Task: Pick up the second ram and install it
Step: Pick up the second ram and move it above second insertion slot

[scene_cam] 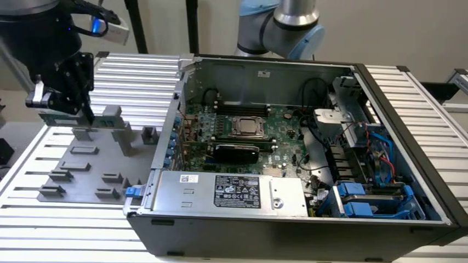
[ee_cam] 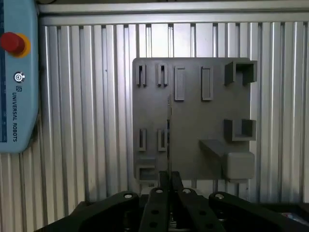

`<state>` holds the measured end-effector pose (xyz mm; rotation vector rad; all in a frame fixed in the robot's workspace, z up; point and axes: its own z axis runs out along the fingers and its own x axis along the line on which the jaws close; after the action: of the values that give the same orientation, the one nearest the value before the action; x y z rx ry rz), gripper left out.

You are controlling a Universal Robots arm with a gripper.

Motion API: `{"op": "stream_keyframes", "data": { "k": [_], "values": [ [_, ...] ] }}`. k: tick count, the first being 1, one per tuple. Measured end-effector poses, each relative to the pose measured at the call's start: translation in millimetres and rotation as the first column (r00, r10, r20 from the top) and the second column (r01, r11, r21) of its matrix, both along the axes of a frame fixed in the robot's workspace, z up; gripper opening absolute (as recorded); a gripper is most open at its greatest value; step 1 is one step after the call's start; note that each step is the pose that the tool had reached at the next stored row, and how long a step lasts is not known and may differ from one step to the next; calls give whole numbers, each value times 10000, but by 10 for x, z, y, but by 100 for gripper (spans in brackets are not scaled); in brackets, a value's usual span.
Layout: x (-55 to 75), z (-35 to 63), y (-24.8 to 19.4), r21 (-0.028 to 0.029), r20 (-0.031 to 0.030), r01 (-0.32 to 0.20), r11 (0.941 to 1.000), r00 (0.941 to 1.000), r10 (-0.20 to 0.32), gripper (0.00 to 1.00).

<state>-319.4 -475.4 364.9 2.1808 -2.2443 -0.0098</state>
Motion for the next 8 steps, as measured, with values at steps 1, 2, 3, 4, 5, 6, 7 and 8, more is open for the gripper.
{"op": "stream_keyframes", "data": {
  "k": [1, 2, 3, 4, 5, 6, 7, 8],
  "values": [
    [45, 45, 0, 0, 0, 0, 10000, 10000, 0, 0],
    [90, 89, 0, 1, 0, 0, 10000, 10000, 0, 0],
    [139, 139, 0, 0, 0, -1, 10000, 10000, 1, 0],
    [185, 184, 0, 0, -1, -1, 10000, 10000, 1, 0],
    [229, 228, 0, 2, -1, 0, 10000, 10000, 0, 0],
    [274, 273, 0, 4, -1, 0, 10000, 10000, 0, 0],
    [320, 320, 0, 6, -1, -1, 10000, 10000, 1, 0],
    [365, 365, 0, 8, -2, -1, 10000, 10000, 1, 0]
  ]
}}
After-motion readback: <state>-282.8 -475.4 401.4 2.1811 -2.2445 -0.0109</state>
